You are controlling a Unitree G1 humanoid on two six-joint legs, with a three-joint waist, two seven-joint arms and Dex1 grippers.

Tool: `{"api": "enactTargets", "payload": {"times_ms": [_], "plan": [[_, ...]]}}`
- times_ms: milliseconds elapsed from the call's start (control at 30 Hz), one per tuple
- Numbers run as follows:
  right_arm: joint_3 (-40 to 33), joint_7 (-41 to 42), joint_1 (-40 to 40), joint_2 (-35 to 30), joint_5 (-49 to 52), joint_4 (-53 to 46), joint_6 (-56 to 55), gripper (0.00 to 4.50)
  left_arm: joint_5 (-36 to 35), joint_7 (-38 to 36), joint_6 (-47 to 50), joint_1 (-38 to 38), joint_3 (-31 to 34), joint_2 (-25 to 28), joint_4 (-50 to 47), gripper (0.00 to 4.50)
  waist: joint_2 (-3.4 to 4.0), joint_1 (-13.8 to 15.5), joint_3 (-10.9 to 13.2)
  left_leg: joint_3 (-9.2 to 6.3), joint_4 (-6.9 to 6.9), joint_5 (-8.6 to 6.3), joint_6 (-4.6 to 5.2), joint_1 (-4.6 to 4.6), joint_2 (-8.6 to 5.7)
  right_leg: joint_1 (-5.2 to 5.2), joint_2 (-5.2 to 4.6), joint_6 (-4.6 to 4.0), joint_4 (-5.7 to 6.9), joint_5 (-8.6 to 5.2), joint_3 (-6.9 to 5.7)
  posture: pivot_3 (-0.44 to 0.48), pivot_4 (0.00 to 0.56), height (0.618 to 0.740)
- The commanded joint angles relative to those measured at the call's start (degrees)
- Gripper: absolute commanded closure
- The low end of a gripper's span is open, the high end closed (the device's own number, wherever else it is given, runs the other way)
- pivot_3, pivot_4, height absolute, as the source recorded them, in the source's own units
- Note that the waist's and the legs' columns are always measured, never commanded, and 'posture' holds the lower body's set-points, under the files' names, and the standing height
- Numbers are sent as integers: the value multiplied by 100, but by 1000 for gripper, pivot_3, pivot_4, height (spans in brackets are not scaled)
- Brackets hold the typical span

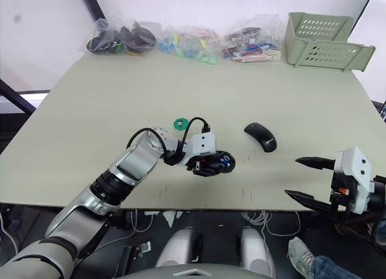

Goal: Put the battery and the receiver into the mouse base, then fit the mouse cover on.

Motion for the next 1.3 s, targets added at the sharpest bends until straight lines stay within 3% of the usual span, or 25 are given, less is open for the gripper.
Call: {"api": "enactTargets", "payload": {"times_ms": [33, 133, 267, 433, 667, 800, 933, 1100, 1300], "plan": [[-166, 20, 1, 40, 20, -55, -83, 0, -14, 31, -90, 83, -1, -57, 124, 70, 0, 3, 4, -1, -1, 0, 0, -1, 0, 0, 0, 0, -1, 0, -1, 0, 150, 740], [-135, 3, -22, 68, 5, -50, -87, 0, -201, -43, -188, 97, 214, -42, -32, 70, 1, 3, 8, 0, -4, 0, 0, -12, -1, -8, 0, 0, -7, 0, -1, 0, 150, 740], [-131, -166, -121, 272, -21, -62, -226, 0, -642, -340, 80, 236, 605, 296, -539, 70, 5, -14, 13, -7, 1, 1, 1, -71, -2, -59, 4, 1, -6, 2, -6, 0, 150, 740], [-85, -196, -84, 388, -78, -161, -286, 0, -1237, -446, 376, 526, 1238, 704, -1005, 70, 18, -6, 39, -16, 0, 0, 0, -74, -1, -59, 7, 0, -6, 1, -15, 0, 150, 740], [-45, -313, -217, 762, -10, -157, -561, 0, -1978, -64, 605, 1409, 2624, 1145, -1590, 70, 18, -29, 53, -15, 3, 0, 0, -72, 3, -58, 4, 1, -6, 1, -16, 0, 150, 740], [-27, -420, -429, 848, 255, -128, -472, 0, -2199, 978, 1000, 2026, 3567, 878, -1841, 70, 18, -12, 55, -16, 4, 0, 0, -71, 11, -56, 0, 1, -5, 2, -18, 0, 150, 740], [36, -506, -535, 909, 152, -34, -551, 0, -2214, 2014, 1356, 2217, 4062, 409, -1989, 70, 13, 24, 58, -21, 6, 1, 0, -73, 8, -54, -3, 2, -4, 2, -21, 0, 150, 740], [230, -672, -874, 1011, -131, 118, -821, 0, -1800, 3901, 1806, 1998, 4201, -609, -2126, 70, 6, 18, 62, -19, 13, 1, 0, -71, 1, -48, -4, 13, -3, 10, -19, 0, 150, 740], [242, -562, -1069, 842, -73, 301, -716, 0, -1143, 5517, 2024, 1588, 3859, -1585, -2098, 70, 3, 8, 63, -24, 15, 1, -1, -73, -9, -48, 2, 10, -1, 35, -20, 0, 150, 740]]}}
